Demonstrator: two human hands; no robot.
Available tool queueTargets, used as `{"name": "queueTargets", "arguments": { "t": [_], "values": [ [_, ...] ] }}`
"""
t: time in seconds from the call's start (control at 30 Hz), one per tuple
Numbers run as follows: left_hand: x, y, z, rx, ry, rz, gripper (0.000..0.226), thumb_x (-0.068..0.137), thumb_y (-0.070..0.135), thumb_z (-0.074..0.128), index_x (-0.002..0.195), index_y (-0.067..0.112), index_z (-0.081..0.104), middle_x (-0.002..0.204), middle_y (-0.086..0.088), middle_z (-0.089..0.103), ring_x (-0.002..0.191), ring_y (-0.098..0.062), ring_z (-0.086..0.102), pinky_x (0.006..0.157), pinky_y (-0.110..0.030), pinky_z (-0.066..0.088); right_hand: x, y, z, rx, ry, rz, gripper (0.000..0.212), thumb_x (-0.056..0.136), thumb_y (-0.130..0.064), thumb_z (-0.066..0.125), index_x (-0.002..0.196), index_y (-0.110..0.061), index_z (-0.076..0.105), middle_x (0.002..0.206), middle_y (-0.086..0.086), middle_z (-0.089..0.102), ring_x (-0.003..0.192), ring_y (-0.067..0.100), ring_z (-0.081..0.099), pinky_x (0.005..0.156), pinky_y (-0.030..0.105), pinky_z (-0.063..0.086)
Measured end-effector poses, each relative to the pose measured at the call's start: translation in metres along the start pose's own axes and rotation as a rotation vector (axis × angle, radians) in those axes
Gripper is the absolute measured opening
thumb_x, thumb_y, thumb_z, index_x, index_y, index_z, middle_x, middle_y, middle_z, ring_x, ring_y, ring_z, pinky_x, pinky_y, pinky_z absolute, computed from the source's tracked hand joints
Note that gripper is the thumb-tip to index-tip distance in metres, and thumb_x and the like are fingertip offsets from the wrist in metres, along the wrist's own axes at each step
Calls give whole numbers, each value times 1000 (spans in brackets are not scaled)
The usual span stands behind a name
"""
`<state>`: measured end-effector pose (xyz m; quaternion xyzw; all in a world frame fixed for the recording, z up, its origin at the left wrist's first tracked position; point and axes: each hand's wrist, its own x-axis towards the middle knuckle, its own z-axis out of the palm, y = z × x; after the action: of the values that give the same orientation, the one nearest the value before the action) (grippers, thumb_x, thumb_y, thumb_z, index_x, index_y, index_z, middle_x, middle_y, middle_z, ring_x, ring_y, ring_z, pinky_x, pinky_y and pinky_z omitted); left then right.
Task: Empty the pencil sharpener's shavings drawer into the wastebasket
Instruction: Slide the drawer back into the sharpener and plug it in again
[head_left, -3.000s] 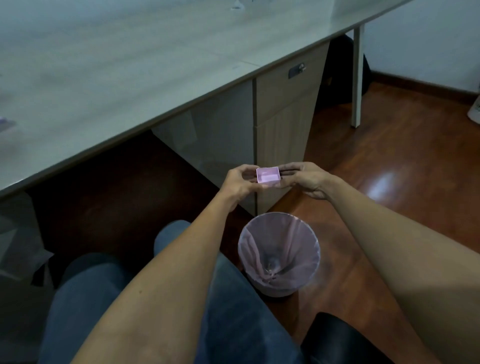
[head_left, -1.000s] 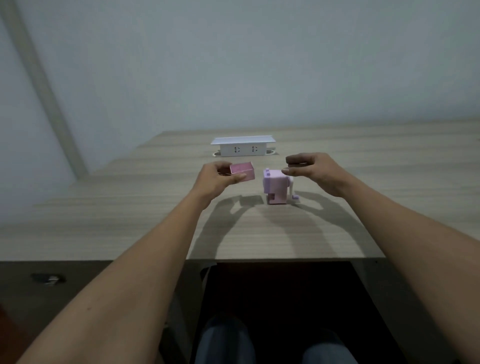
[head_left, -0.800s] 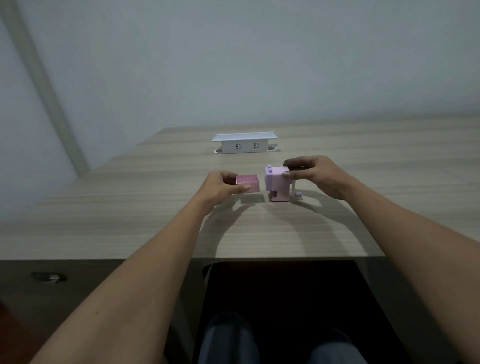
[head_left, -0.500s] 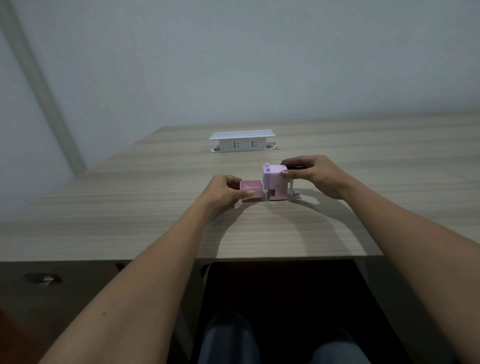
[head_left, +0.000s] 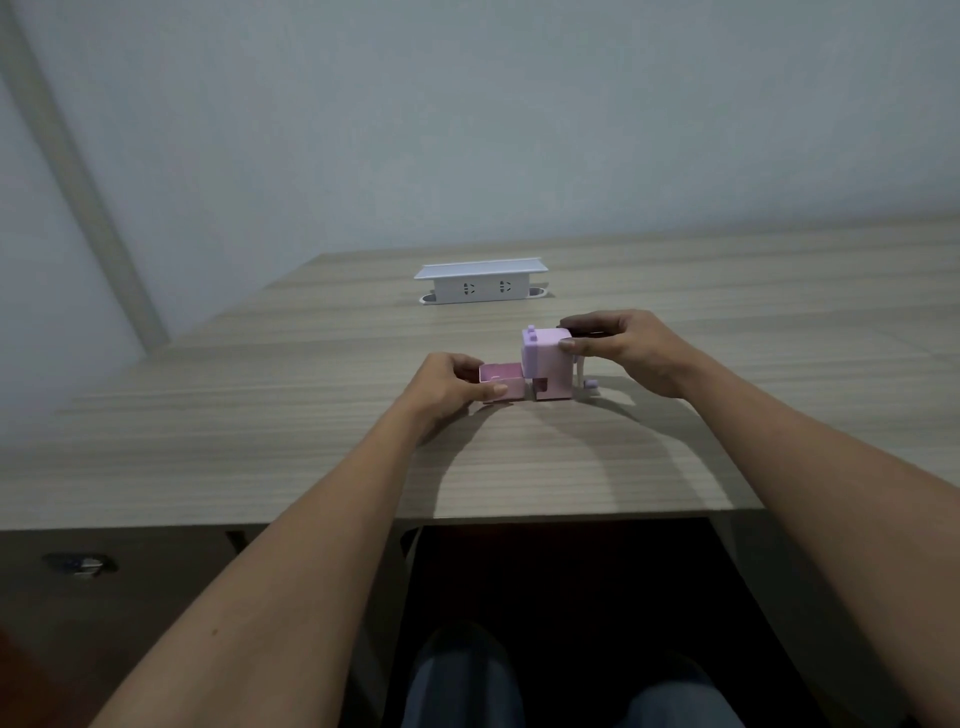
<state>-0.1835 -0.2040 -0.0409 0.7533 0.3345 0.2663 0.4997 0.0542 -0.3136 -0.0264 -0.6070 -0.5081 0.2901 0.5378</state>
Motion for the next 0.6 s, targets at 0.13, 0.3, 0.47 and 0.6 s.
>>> {"name": "queueTargets", "arguments": {
  "t": [0.13, 0.3, 0.47, 0.6],
  "values": [
    [1, 0, 2, -13, 1, -5, 38, 81, 2, 79, 117, -6, 69, 85, -5, 71, 57, -1, 65, 51, -9, 50, 0, 1, 0, 12, 8, -10, 48, 83, -9, 78, 129, -3, 66, 122, 6, 72, 103, 6, 67, 77, 5, 50],
    [4, -1, 9, -45, -20, -9, 42, 80, 4, 80, 119, -4, 68, 96, -8, 73, 71, -7, 68, 54, -8, 52, 1, 1, 2, 12, 8, -9, 47, 82, -10, 79, 127, -5, 68, 123, 4, 72, 109, 7, 66, 86, 11, 49],
    [9, -3, 20, -75, -39, 12, 44, 77, 5, 83, 118, -5, 68, 105, -16, 75, 65, -3, 73, 56, -10, 52, 1, 3, 4, 42, -1, -6, 47, 82, -9, 79, 127, -3, 67, 122, 5, 72, 108, 8, 66, 82, 10, 52],
    [13, 0, 28, -45, -60, 25, 44, 77, 11, 84, 118, 2, 69, 109, -12, 76, 85, -15, 72, 64, -15, 56, 2, 5, 6, 65, 19, -17, 50, 79, -10, 81, 127, -3, 68, 121, 4, 73, 113, 12, 67, 84, 13, 52]
  ]
}}
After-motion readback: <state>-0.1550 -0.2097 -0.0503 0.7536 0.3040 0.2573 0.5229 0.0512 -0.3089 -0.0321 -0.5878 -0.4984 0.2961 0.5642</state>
